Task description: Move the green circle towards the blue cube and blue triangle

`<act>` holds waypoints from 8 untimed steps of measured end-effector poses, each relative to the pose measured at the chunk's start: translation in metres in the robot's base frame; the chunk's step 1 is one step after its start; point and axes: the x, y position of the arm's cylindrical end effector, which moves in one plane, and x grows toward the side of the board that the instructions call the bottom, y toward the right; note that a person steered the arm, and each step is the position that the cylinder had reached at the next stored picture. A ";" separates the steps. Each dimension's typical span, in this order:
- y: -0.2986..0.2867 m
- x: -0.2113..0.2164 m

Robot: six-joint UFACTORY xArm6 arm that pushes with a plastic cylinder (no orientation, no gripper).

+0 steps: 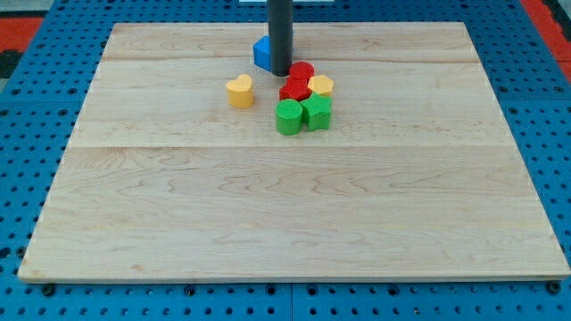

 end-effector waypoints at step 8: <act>0.139 0.115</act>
